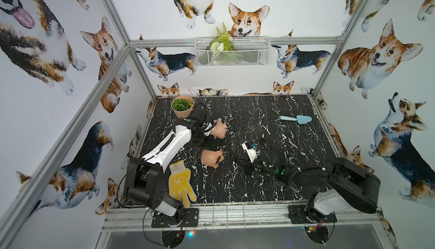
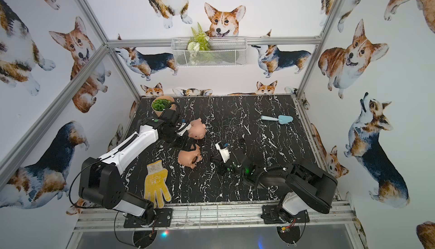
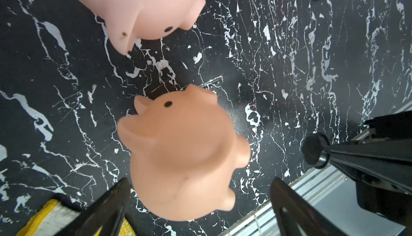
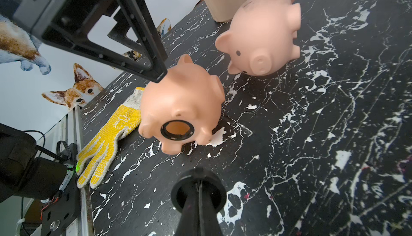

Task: Close piggy banks
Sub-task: Move the piggy bank to the center of the board.

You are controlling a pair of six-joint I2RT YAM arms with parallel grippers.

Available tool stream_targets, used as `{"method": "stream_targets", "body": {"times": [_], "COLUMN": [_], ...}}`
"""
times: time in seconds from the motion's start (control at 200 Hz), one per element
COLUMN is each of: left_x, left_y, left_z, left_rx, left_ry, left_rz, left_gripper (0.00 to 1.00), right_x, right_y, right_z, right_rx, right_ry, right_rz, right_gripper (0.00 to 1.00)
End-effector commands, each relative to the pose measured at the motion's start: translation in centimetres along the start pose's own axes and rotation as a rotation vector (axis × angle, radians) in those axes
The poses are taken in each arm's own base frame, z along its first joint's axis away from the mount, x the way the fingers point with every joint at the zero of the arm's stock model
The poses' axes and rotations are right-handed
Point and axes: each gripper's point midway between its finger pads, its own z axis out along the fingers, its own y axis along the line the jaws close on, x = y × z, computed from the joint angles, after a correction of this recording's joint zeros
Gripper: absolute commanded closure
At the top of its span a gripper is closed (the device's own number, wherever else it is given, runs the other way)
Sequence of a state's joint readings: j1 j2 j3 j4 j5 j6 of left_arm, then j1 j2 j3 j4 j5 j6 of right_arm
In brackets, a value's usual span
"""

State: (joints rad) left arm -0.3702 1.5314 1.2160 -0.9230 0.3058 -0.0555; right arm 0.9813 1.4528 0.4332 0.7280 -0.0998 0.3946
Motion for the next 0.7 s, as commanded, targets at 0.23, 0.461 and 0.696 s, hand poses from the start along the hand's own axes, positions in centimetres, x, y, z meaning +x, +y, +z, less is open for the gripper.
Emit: {"method": "stream_targets", "body": {"times": [0.23,0.461,0.696], "left_x": [2.7,1.7,1.1], "left_y": [2.0,1.1,0.8], "left_z": [2.0,2.0,3.3], "left_rx": [-0.128,-0.078,-0.047], "left_ry": [0.167,0.180,0.161], "left_rz": [0.091,0.148,0.107], "left_gripper": [0.00,0.00,0.00], "right_x": [-0.6,-0.8,-0.7], "right_y": [0.0,0.1,-0.2], "right_z": [-0.2,-0.2,-0.6], "right_rx": [0.001,0.000,0.013], "right_ry": [-0.035,-0.039,-0.044], "right_rz": [-0.002,-0.001,-0.001], "right_gripper": [1.00,1.00,1.00]}}
